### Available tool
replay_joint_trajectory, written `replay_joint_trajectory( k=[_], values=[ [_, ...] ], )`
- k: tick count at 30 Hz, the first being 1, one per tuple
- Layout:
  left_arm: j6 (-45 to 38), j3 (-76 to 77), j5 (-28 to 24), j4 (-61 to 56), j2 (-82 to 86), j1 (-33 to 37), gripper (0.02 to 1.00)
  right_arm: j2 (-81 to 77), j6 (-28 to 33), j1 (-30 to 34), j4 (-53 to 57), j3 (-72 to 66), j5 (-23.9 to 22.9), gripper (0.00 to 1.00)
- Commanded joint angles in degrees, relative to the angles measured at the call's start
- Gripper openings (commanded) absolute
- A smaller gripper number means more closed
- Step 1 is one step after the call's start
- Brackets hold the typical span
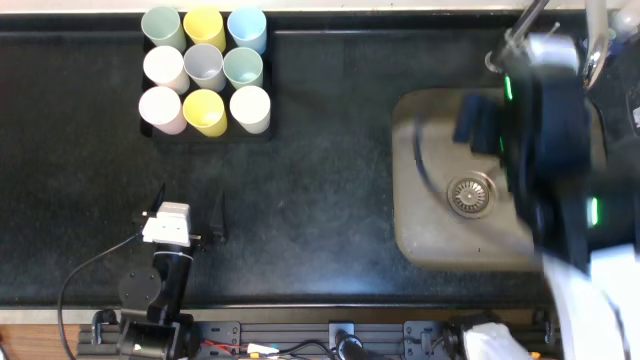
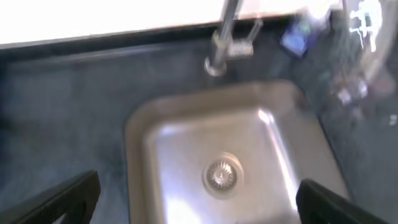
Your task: Store Cups
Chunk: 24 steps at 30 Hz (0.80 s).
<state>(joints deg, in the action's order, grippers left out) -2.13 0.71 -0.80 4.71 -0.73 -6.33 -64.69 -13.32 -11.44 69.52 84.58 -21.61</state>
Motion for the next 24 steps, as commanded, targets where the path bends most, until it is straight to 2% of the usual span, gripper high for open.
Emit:
replay_joint_trajectory(
  k=[1,3,12,17,20,24],
  values=[
    [-1.07,-0.24,0.09,0.0,0.57,0.31,0.998,20.2,-4.7,1.25,-17.66,-21.75,-0.72,0.996],
    [-1.07,-0.24,0.09,0.0,0.57,0.31,0.998,28.15,-4.68,1.36,-22.25,-29.05,-0.79,0.998],
    [-1.07,-0.24,0.09,0.0,0.57,0.31,0.998,56.37,-4.68,1.25,-17.7,-46.47,-0.7,0.996],
    [-1.07,-0.24,0.09,0.0,0.57,0.31,0.998,64.63,-4.68,1.25,-19.04,-55.3,-0.7,0.998],
    [-1.07,-0.24,0.09,0.0,0.57,0.31,1.0,64.46,-4.68,1.49,-24.41,-58.9,-0.7,0.998],
    [-1.07,-0.24,0.09,0.0,0.57,0.31,0.998,64.46,-4.68,4.02,-38.25,-64.89,-0.68,0.998]
  ],
)
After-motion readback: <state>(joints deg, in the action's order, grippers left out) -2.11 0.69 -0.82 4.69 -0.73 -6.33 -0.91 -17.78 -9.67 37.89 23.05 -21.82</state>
